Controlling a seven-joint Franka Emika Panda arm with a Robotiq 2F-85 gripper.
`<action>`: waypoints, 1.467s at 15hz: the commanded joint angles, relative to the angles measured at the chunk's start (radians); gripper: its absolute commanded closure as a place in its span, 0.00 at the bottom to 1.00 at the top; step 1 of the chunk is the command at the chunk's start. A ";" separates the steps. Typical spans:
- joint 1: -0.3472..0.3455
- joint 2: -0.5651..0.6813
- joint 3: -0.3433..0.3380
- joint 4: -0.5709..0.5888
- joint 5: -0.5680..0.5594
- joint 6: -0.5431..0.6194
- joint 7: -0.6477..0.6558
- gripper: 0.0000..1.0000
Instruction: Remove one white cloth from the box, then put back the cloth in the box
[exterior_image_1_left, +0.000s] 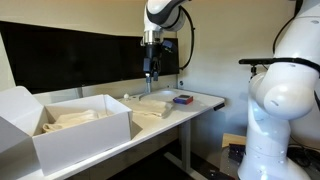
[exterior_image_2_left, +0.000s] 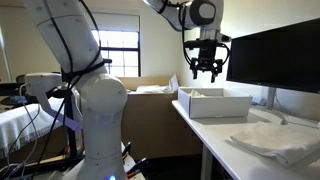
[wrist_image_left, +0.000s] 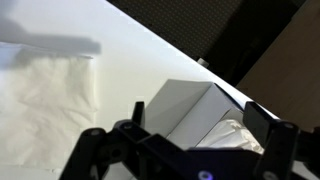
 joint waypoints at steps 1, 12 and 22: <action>-0.014 0.001 0.012 0.002 0.005 -0.003 -0.004 0.00; -0.029 0.029 0.026 0.032 -0.084 0.066 -0.007 0.00; 0.001 0.186 0.047 0.205 -0.007 0.104 0.001 0.00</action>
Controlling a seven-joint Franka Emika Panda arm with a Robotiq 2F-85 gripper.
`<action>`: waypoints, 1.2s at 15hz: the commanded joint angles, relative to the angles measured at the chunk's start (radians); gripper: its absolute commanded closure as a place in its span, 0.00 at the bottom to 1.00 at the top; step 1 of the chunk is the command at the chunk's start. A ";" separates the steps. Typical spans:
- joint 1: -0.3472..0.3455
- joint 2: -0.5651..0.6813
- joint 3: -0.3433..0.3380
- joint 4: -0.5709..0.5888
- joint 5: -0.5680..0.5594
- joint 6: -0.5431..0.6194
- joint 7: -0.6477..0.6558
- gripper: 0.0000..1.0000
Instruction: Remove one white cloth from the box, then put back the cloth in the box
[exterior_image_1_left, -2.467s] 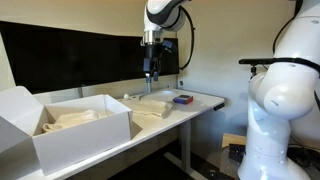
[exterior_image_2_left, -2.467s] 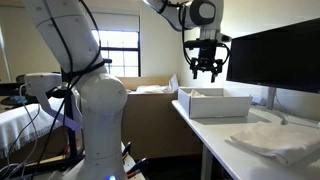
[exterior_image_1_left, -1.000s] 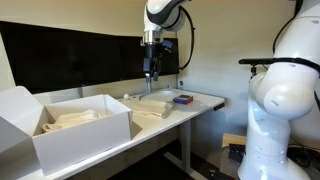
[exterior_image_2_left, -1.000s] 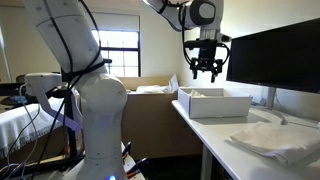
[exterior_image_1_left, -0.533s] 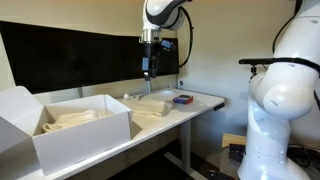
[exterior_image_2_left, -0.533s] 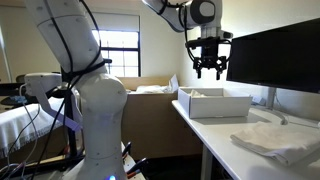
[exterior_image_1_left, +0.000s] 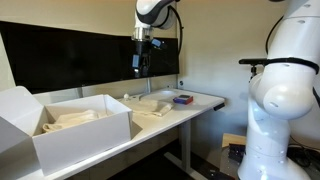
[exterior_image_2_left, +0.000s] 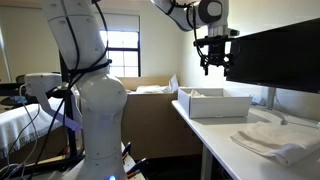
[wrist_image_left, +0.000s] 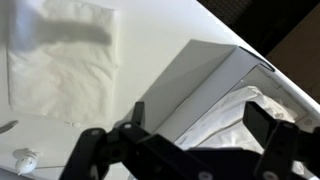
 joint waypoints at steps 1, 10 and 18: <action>0.016 0.074 0.054 0.061 0.032 0.046 0.056 0.00; 0.051 0.308 0.197 0.213 -0.057 0.248 0.672 0.00; 0.059 0.306 0.188 0.206 -0.035 0.228 0.639 0.00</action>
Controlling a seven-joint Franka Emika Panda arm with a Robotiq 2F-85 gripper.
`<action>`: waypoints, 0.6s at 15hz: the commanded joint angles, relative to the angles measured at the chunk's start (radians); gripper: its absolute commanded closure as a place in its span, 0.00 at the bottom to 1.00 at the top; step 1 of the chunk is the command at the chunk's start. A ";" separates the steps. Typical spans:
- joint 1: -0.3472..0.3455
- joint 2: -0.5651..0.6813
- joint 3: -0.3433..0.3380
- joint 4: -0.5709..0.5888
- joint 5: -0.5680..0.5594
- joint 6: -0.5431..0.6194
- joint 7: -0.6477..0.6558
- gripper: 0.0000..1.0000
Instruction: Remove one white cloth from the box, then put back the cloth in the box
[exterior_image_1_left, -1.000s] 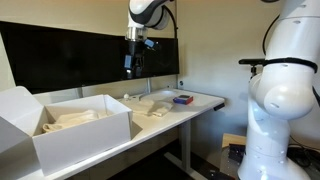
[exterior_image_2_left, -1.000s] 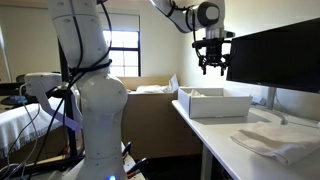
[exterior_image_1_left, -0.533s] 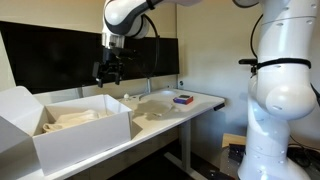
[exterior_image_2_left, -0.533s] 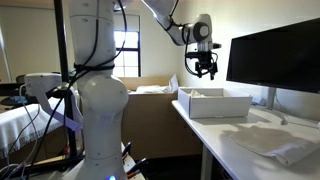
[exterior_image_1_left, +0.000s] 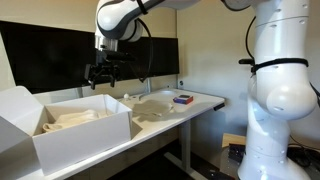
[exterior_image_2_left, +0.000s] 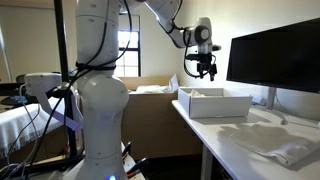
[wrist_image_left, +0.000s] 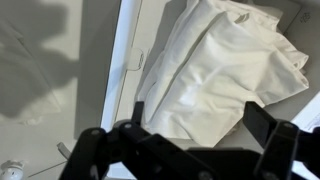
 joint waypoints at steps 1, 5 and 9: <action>0.004 -0.009 -0.007 -0.033 -0.008 -0.008 0.027 0.00; 0.008 0.043 -0.011 -0.036 -0.028 0.008 0.050 0.00; 0.019 0.130 -0.008 0.019 -0.001 0.028 0.014 0.00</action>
